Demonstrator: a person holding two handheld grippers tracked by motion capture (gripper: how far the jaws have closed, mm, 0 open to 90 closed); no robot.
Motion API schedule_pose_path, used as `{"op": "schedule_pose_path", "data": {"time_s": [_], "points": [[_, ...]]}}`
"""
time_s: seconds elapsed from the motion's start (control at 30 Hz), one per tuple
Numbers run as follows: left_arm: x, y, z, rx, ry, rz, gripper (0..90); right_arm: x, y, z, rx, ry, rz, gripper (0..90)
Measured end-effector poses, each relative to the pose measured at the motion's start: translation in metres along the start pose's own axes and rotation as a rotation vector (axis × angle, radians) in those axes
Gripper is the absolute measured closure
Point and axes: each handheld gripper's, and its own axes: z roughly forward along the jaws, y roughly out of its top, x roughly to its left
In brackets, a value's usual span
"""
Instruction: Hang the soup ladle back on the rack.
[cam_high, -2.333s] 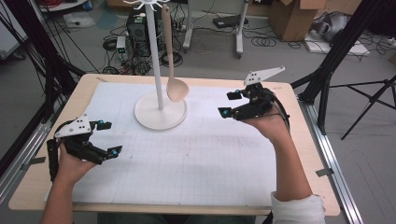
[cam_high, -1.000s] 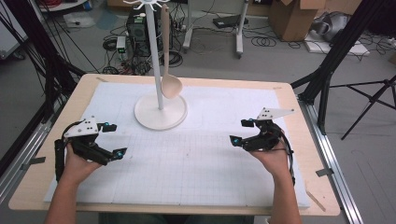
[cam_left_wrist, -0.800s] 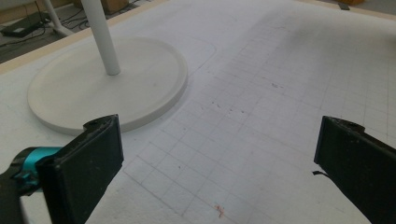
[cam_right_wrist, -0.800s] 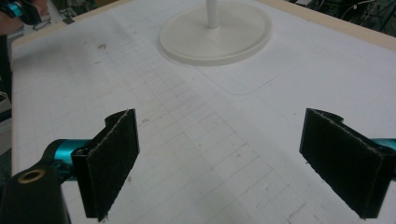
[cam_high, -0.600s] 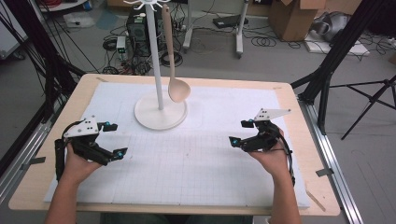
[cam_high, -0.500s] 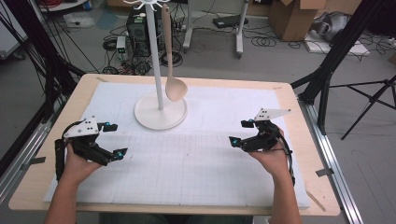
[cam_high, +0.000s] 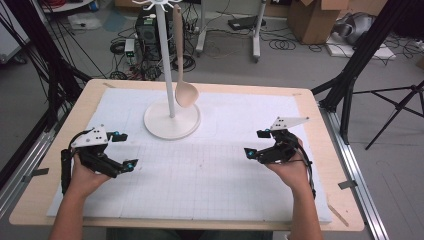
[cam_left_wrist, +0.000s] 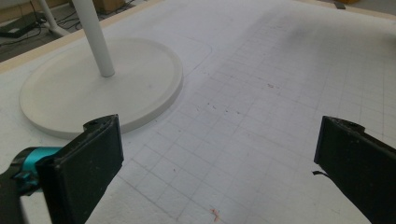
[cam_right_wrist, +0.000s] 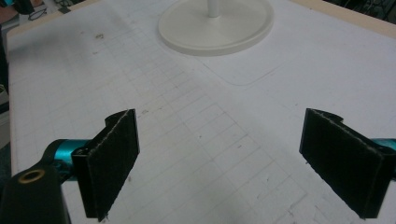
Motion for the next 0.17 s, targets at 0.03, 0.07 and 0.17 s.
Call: {"op": "schedule_pose_path", "data": {"time_s": [0.03,0.07,0.17], "points": [[0.0,0.0,0.0,0.0,-0.001,0.001,1.6,0.0003,0.0001,0.0006,0.001,0.001,-0.004,11.1],[0.0,0.0001,-0.0002,-0.002,-0.001,0.0,1.7,0.0006,0.0002,0.0009,0.006,-0.003,-0.004,11.1],[0.0006,0.0,-0.0002,-0.001,-0.004,-0.002,1.7,0.0017,0.0008,0.0032,0.01,0.002,-0.009,11.1]]}}
